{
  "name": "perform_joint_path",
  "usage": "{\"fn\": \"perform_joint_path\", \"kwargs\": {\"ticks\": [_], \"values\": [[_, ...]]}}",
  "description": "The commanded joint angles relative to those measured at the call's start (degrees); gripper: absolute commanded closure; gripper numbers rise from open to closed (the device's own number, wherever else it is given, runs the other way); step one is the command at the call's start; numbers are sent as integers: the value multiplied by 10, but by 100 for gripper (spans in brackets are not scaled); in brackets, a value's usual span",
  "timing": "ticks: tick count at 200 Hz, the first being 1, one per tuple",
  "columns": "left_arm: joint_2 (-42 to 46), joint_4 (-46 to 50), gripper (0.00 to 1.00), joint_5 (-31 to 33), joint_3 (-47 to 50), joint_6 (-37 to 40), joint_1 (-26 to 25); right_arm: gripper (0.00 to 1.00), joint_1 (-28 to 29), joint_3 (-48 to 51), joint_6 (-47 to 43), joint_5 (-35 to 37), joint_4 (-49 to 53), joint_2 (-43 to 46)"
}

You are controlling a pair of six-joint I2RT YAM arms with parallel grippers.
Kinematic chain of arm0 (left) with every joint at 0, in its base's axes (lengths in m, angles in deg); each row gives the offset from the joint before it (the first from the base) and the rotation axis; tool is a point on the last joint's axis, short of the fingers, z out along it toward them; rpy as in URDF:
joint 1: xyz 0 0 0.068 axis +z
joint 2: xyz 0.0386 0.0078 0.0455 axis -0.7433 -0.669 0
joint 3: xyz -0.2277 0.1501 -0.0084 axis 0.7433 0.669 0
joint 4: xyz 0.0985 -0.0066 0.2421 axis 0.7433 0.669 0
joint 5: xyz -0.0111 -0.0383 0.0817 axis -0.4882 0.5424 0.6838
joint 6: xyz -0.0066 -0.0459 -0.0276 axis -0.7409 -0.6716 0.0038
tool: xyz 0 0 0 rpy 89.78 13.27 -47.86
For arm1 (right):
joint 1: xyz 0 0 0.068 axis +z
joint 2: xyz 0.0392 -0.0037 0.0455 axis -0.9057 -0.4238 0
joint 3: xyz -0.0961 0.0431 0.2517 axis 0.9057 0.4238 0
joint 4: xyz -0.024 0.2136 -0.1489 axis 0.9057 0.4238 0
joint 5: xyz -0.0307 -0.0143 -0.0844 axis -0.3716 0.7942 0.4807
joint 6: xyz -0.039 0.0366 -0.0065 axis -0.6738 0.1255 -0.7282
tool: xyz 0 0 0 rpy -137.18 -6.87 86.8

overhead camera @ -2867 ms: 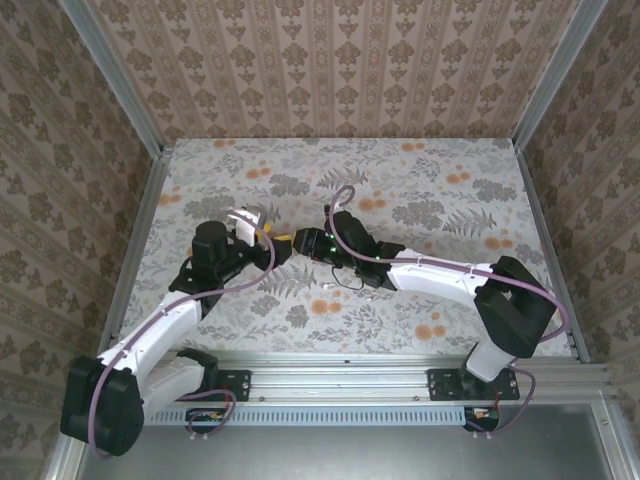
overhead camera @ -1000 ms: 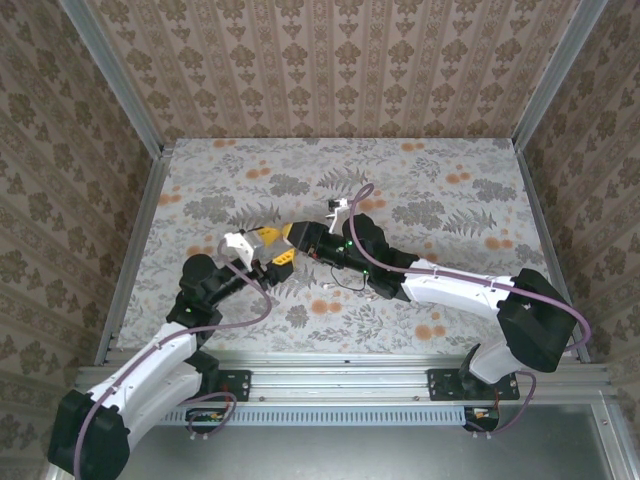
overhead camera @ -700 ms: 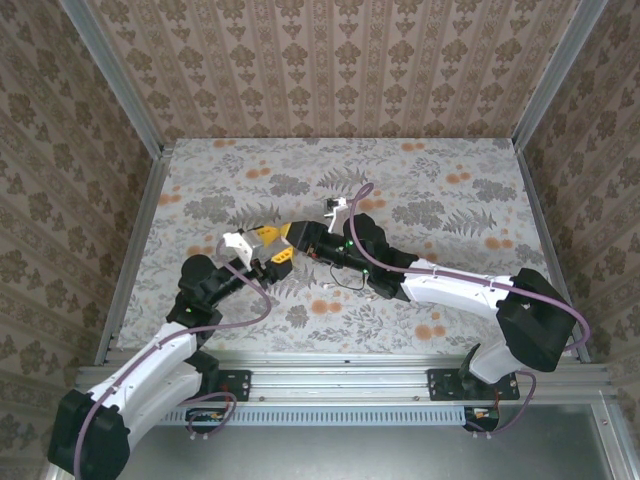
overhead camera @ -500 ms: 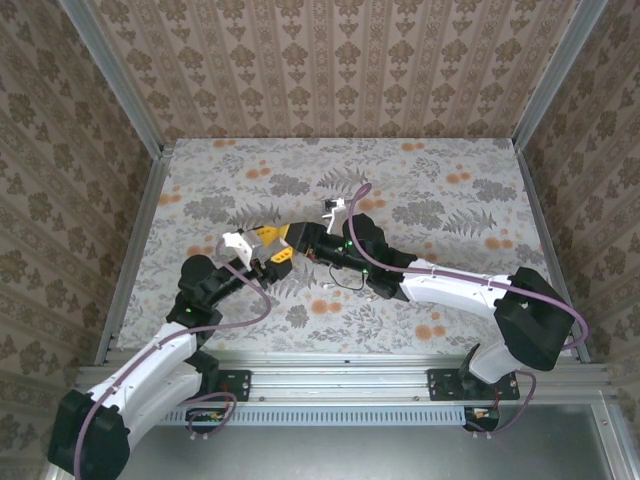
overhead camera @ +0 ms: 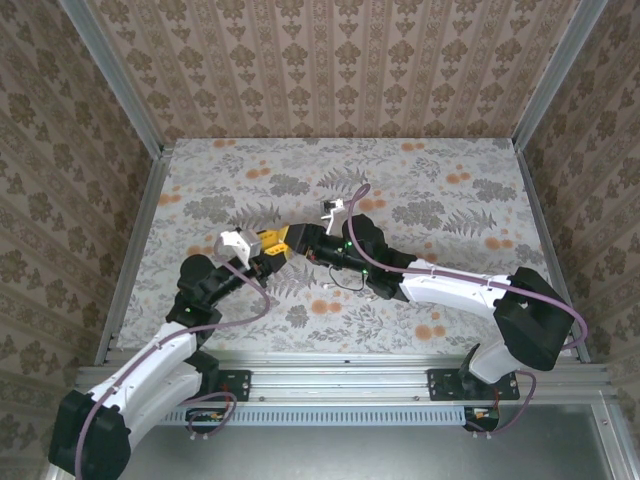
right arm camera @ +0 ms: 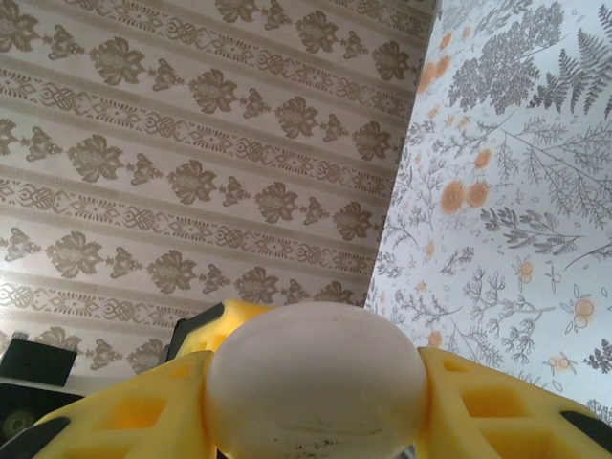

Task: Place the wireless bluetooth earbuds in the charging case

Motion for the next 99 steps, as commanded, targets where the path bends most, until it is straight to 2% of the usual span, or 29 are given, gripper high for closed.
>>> {"fn": "perform_joint_path", "kwargs": {"ticks": [1, 15, 31, 43, 99], "values": [[3, -1, 78, -30, -8, -2, -2, 58, 5, 4, -14, -3, -7, 5], [1, 2, 81, -30, -9, -4, -3, 53, 4, 4, -26, 1, 0, 12], [0, 10, 83, -29, -13, -7, -3, 39, 2, 6, -49, 9, 17, 26], [-1, 14, 84, -31, -15, -10, -2, 34, -3, 7, -77, 18, 42, 43], [-23, 13, 88, -64, -34, -37, -1, 29, -43, 14, -234, 46, 167, 142]]}}
